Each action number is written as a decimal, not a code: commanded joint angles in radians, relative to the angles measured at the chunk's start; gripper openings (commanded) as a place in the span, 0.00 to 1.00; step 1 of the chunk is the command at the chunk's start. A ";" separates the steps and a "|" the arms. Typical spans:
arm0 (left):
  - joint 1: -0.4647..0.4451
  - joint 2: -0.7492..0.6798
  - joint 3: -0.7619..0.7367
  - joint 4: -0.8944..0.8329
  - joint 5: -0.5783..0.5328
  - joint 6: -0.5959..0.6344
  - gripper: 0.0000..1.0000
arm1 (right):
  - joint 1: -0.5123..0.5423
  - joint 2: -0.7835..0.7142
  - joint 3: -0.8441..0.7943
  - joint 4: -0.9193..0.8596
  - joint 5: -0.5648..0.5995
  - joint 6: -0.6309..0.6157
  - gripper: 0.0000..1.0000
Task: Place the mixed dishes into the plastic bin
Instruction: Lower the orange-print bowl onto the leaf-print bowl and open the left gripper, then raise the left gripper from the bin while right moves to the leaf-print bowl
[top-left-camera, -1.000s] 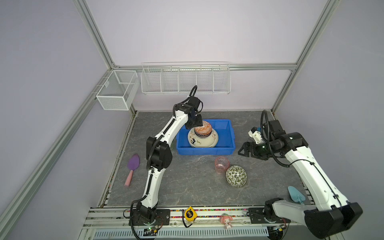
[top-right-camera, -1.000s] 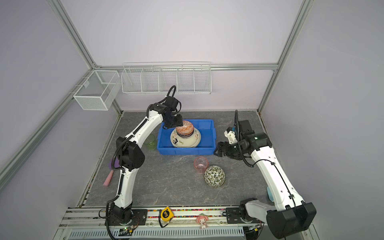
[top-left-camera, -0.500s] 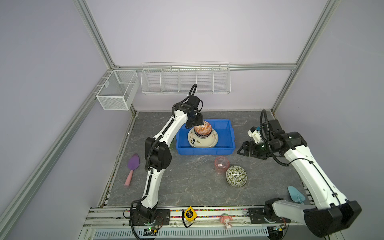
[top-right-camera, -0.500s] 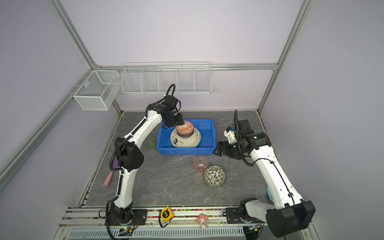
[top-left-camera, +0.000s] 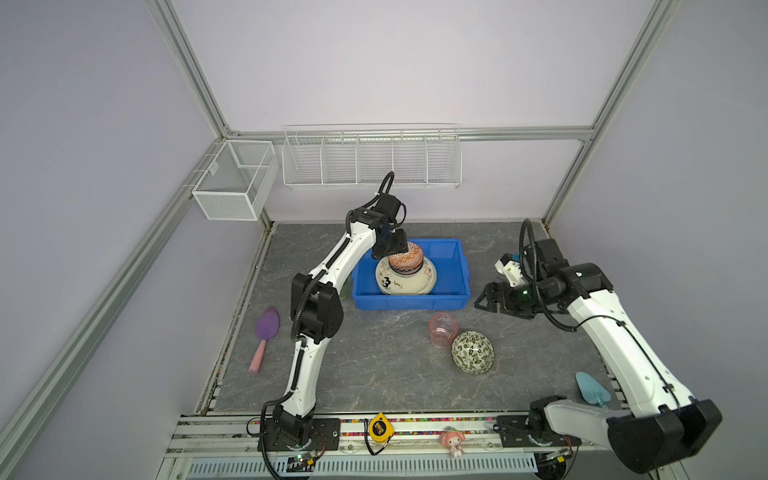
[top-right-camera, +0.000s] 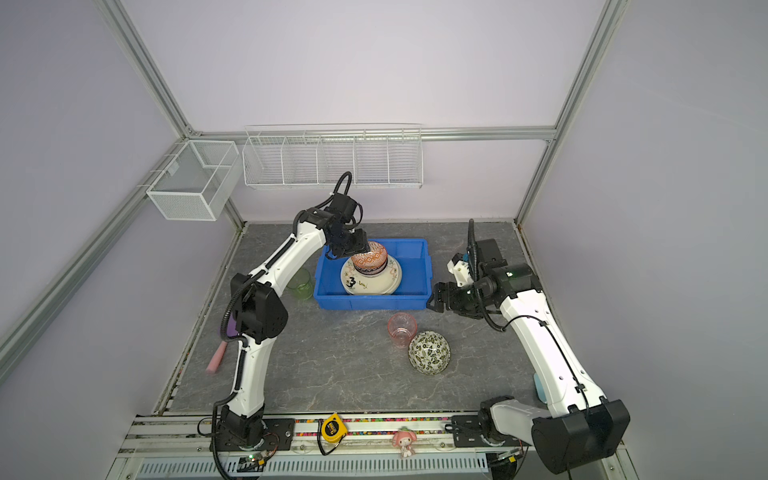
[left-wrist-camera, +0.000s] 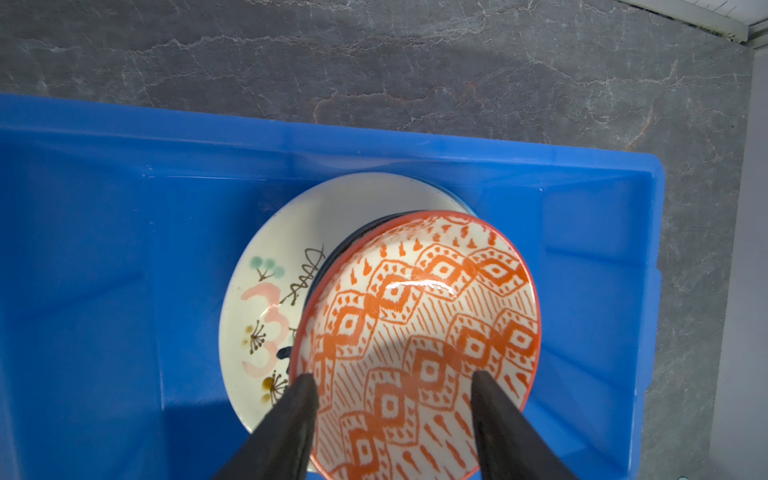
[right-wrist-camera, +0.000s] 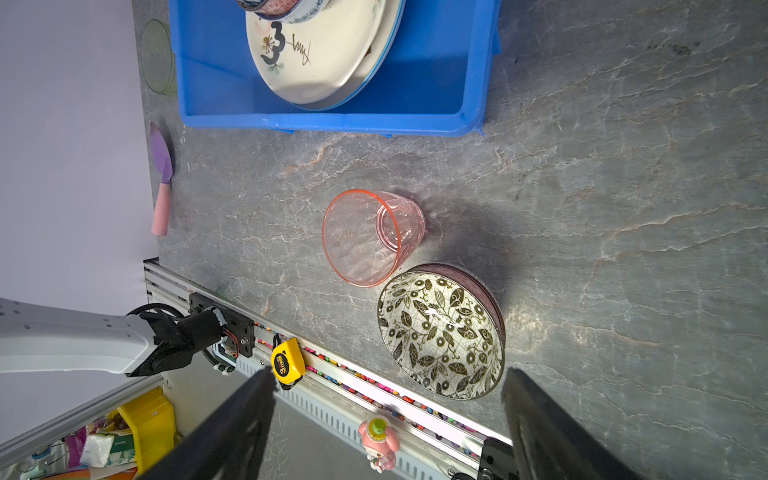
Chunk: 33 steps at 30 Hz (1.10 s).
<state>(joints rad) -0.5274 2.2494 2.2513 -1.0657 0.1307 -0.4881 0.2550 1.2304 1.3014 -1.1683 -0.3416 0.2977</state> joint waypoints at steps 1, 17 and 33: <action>0.004 -0.004 -0.010 0.004 0.010 -0.007 0.60 | -0.007 -0.002 -0.016 0.000 -0.009 -0.020 0.88; 0.002 -0.148 -0.020 -0.003 0.000 -0.004 0.62 | -0.006 -0.003 -0.050 -0.008 0.027 -0.001 0.88; -0.032 -0.538 -0.499 0.175 -0.033 -0.057 0.99 | 0.075 -0.029 -0.218 -0.054 0.269 0.070 0.92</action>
<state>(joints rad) -0.5472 1.7725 1.8118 -0.9382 0.1135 -0.5278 0.3000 1.2247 1.1202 -1.2003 -0.1204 0.3447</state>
